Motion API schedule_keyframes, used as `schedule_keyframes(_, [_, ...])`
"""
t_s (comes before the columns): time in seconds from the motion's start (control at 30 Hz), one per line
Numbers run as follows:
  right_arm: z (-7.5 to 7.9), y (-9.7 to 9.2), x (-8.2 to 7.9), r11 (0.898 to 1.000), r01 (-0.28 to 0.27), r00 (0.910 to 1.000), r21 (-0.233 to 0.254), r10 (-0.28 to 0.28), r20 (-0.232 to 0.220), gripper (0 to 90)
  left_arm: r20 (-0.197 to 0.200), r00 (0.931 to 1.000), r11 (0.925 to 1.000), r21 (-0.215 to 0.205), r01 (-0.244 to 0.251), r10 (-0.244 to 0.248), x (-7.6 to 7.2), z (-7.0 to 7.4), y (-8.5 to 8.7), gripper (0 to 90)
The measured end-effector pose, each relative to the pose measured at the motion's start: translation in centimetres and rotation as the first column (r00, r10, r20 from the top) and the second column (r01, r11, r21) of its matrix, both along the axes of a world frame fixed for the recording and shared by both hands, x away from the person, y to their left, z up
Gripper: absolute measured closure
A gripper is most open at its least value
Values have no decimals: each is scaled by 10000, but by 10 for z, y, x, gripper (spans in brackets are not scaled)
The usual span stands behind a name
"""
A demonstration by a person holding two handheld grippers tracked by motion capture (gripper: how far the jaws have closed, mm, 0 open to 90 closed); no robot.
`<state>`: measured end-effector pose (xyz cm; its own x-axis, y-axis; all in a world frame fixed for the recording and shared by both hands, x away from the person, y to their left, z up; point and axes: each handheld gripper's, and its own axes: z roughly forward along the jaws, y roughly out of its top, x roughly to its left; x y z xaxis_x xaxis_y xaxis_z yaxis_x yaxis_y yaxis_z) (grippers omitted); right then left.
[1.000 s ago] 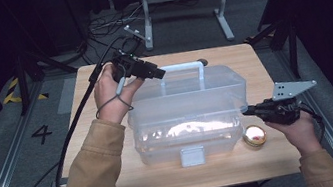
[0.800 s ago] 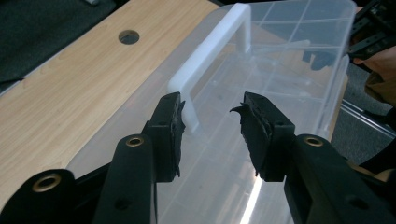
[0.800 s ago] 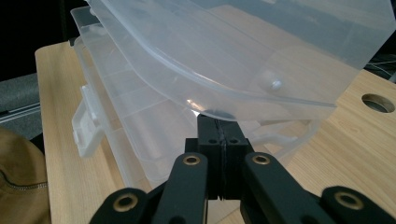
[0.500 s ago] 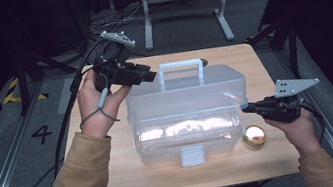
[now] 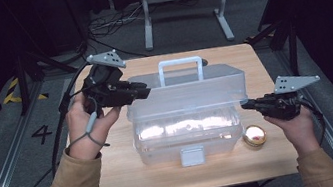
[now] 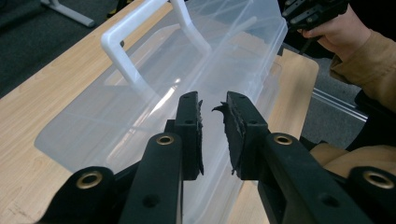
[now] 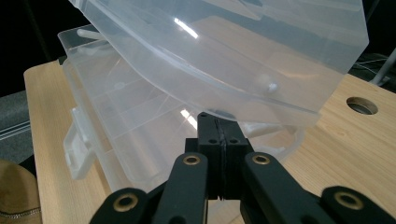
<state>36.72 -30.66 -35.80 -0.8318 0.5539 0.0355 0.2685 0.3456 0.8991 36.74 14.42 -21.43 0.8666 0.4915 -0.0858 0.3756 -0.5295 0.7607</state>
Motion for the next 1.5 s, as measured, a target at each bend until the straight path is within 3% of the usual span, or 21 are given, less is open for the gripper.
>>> schedule_keyframes(0.1, [1, 0, 1, 9999, 111, 9999, 51, -111, 2, 900, -12, 10000, 10000, -54, 33, -34, -7, -5, 5, 813])
schedule_keyframes(0.2, [2, 2, -1, 9993, 359, 9989, 55, -361, 297, 900, -49, 9999, 9999, -83, 104, -104, -14, -11, 8, 832])
schedule_keyframes(0.57, [7, 3, 4, 9962, 728, 9970, 484, -740, 231, 900, 165, 9996, 9997, -101, 212, -211, -35, -28, 9, 877])
schedule_keyframes(0.7, [8, 3, 6, 9946, 833, 9961, 627, -848, 225, 900, 298, 9996, 10000, -77, 8, -6, -38, -35, 8, 882])
schedule_keyframes(0.97, [14, 6, 11, 9896, 1116, 9932, 910, -1143, 244, 900, 127, 9992, 9974, -630, -358, 367, -30, -57, 18, 891])
schedule_keyframes(1.2, [17, 6, 14, 9866, 1287, 9908, 1005, -1322, 290, 900, 123, 9968, 9934, -838, -780, 793, -21, -74, 19, 892])
schedule_keyframes(1.33, [17, 7, 16, 9849, 1344, 9898, 1089, -1386, 319, 900, 260, 9926, 9896, -856, -1160, 1186, -17, -84, 16, 891])
schedule_keyframes(1.5, [16, 8, 16, 9851, 1374, 9893, 1034, -1417, 350, 900, 535, 9809, 9774, -1107, -1802, 1869, -12, -97, 15, 890])
